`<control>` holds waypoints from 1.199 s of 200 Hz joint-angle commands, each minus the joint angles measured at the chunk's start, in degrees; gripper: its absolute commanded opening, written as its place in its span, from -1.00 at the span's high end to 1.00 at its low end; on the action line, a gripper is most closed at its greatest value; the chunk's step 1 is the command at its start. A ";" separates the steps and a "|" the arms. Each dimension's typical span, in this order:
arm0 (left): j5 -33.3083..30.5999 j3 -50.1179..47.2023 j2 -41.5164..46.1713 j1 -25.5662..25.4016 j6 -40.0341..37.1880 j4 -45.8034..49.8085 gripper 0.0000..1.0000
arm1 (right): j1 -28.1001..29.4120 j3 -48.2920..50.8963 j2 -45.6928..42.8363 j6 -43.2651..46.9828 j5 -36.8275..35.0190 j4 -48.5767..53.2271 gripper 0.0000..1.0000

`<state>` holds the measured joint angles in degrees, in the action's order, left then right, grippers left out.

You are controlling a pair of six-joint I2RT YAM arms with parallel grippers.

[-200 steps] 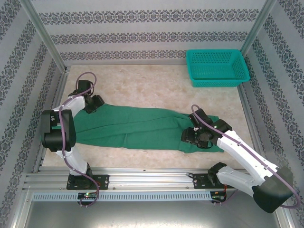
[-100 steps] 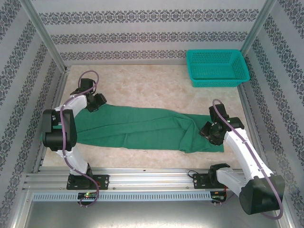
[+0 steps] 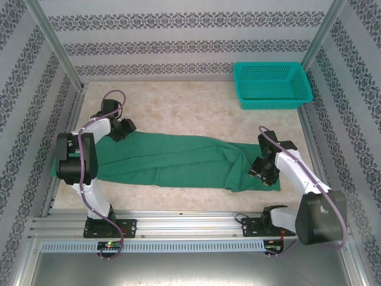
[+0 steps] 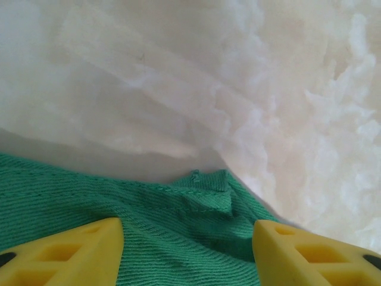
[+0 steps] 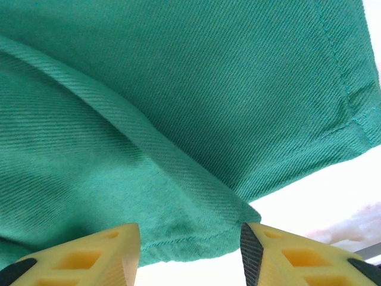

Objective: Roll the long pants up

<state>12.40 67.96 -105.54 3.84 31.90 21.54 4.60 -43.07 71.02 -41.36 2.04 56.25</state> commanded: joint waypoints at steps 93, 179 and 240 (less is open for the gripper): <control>-0.26 2.88 -2.09 -0.32 -2.97 0.08 -0.10 | -8.65 -15.52 1.79 8.08 -14.74 2.28 1.00; -1.42 1.39 3.17 -0.32 -4.21 2.62 -0.11 | -20.01 -23.20 19.25 12.90 -6.07 -5.53 0.35; -5.66 -10.51 20.05 5.89 -2.39 5.96 -0.27 | -7.85 -14.62 5.51 12.64 -6.62 -3.52 -0.66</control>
<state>6.42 62.94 -91.00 4.58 27.46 24.82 -6.76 -60.40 80.99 -28.51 -7.09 51.57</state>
